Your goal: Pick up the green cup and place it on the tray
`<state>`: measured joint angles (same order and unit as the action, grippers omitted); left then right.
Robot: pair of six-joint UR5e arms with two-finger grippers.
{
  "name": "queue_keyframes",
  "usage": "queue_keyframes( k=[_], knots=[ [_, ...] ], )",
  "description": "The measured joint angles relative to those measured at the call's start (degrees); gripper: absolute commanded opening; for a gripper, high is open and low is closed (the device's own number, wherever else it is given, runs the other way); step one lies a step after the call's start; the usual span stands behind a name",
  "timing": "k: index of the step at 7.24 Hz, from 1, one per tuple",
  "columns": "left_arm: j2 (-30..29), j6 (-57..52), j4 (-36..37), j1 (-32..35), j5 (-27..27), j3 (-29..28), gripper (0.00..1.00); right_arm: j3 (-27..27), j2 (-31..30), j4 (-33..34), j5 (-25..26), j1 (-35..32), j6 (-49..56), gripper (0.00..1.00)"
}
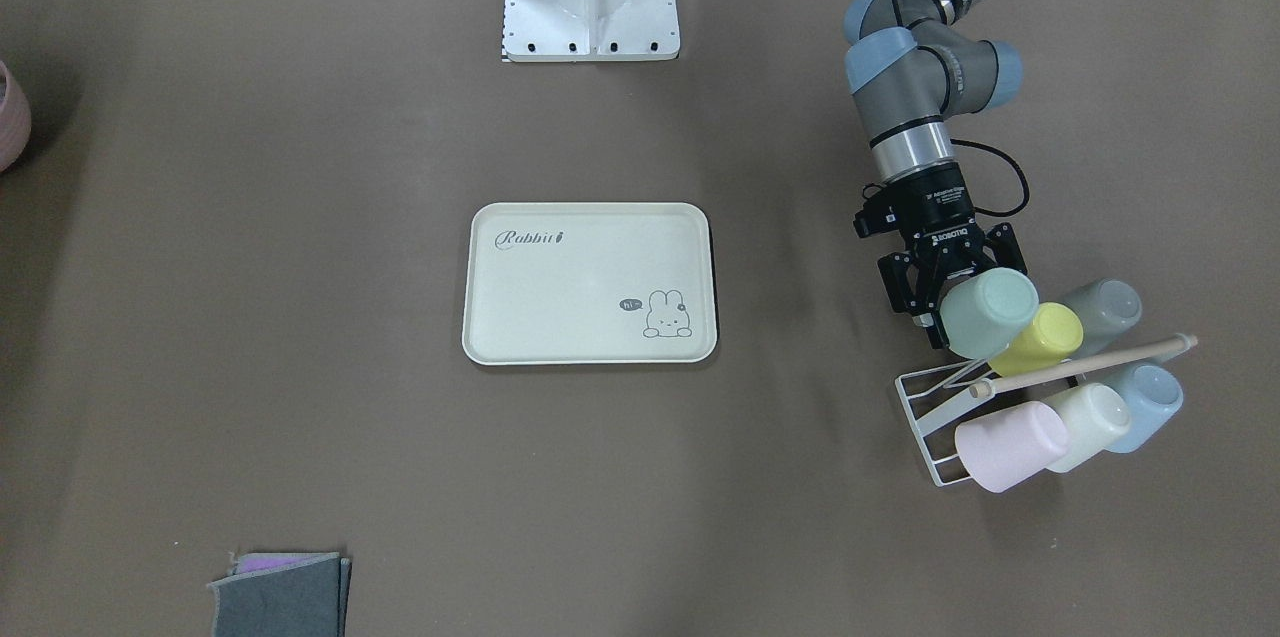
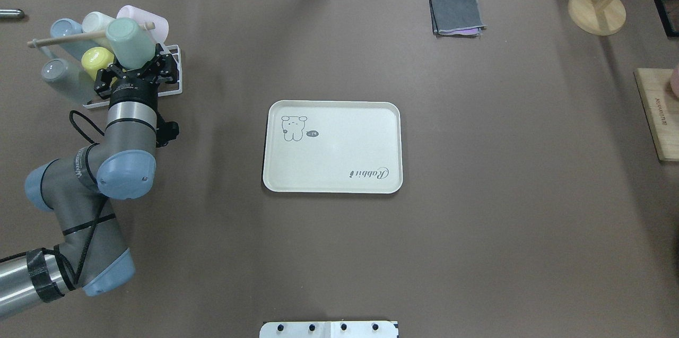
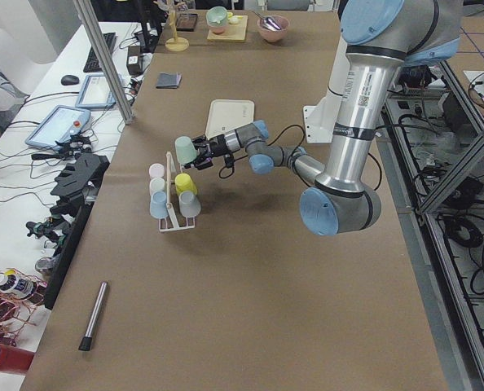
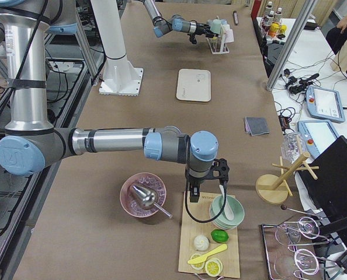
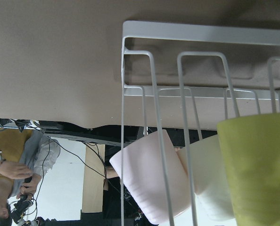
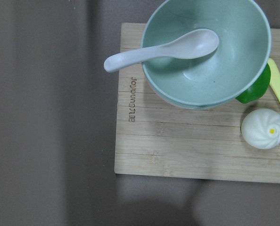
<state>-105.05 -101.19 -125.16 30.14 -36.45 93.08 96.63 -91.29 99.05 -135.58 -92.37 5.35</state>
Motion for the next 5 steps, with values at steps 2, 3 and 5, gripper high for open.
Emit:
queue_keyframes(
  k=[2, 3, 5],
  knots=[
    [0.0, -0.3, 0.0, 0.0, 0.1, 1.0, 0.82, 0.3, 1.5, 0.3, 0.1, 0.0, -0.4, 1.0],
    [-0.1, -0.3, 0.0, 0.0, 0.1, 1.9, 0.8, 0.2, 1.7, 0.3, 0.2, 0.0, -0.8, 1.0],
    [-1.0, 1.0, -0.1, -0.1, 0.0, 4.5, 0.79, 0.3, 1.6, 0.1, 0.1, -0.5, -1.4, 1.0]
  ],
)
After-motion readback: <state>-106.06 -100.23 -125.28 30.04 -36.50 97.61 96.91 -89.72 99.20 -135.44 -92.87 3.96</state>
